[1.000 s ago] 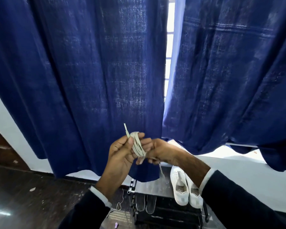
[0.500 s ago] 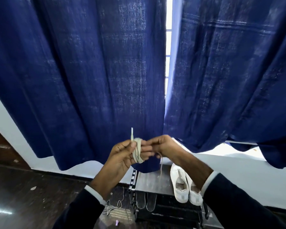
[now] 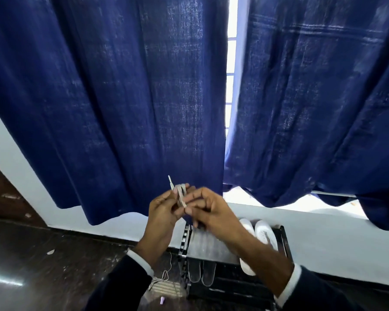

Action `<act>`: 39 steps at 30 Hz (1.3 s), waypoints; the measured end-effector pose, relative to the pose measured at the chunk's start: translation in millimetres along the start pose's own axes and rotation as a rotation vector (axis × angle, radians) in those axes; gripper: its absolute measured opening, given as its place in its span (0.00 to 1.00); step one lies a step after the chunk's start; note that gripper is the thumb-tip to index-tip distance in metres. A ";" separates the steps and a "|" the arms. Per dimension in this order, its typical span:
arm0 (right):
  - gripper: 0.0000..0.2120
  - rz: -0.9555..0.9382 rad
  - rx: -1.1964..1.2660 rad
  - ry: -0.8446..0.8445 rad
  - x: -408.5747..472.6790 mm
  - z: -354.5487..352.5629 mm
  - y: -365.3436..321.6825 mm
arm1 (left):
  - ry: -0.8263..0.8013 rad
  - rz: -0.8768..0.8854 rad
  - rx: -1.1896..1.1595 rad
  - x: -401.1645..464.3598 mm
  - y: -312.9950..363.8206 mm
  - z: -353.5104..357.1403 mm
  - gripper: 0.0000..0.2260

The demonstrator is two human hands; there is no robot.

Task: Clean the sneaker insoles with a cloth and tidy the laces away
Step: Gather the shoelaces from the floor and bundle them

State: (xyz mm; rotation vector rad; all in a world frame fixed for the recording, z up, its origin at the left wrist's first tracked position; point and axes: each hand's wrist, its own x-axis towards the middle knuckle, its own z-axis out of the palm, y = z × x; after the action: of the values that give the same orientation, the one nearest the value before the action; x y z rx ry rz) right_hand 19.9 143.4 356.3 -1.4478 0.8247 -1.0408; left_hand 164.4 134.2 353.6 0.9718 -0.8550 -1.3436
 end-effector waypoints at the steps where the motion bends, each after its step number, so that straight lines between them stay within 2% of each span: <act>1: 0.06 0.065 0.082 0.015 -5.3 1.7 10.9 | -0.005 -0.009 -0.054 0.9 2.6 -0.6 0.13; 4: 0.07 0.164 0.220 0.022 -13.5 -2.6 28.8 | -0.054 -0.023 -0.158 1.7 8.3 -0.8 0.15; 6: 0.04 0.161 0.145 -0.018 -12.2 -12.4 31.2 | -0.089 -0.025 -0.190 0.5 10.8 2.2 0.15; 9: 0.07 0.148 -0.098 -0.102 -7.9 -25.4 31.7 | -0.161 -0.023 -0.183 -4.1 16.7 7.9 0.15; 12: 0.08 0.149 -0.295 -0.079 -1.0 -41.3 32.8 | -0.258 -0.009 -0.065 -9.7 21.4 7.2 0.16; 15: 0.15 0.126 -0.395 -0.017 11.9 -57.3 21.2 | -0.352 -0.021 0.090 -13.8 18.3 2.7 0.15; 19: 0.04 0.002 -0.440 0.022 30.2 -66.1 -12.9 | -0.333 -0.068 0.295 -12.7 6.3 -1.8 0.14; 22: 0.04 -0.081 -0.476 0.067 38.0 -64.4 -31.6 | -0.287 -0.074 0.352 -10.3 -2.6 -1.7 0.13; 25: 0.07 -0.096 -0.406 0.058 33.1 -50.2 -33.3 | -0.154 -0.022 0.270 -7.2 -5.1 0.6 0.12; 29: 0.07 -0.025 -0.088 0.062 9.5 -20.0 -10.8 | 0.007 0.071 0.124 -3.6 -0.8 -0.9 0.13; 33: 0.07 0.162 0.184 0.141 -9.5 -0.2 9.9 | -0.043 0.029 -0.091 -6.8 1.1 2.1 0.15; 38: 0.02 0.251 0.239 0.123 -14.3 -11.4 27.5 | -0.098 0.007 -0.183 -8.3 1.7 2.2 0.14; 39: 0.04 0.257 0.249 0.117 -14.0 -14.6 29.6 | -0.096 0.000 -0.199 -7.5 1.1 0.9 0.14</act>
State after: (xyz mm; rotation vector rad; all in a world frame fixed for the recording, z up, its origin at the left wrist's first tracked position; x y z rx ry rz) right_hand 3.0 146.7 324.8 -1.0489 0.9042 -0.9988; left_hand 163.5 141.6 355.3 0.7577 -0.7764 -1.4547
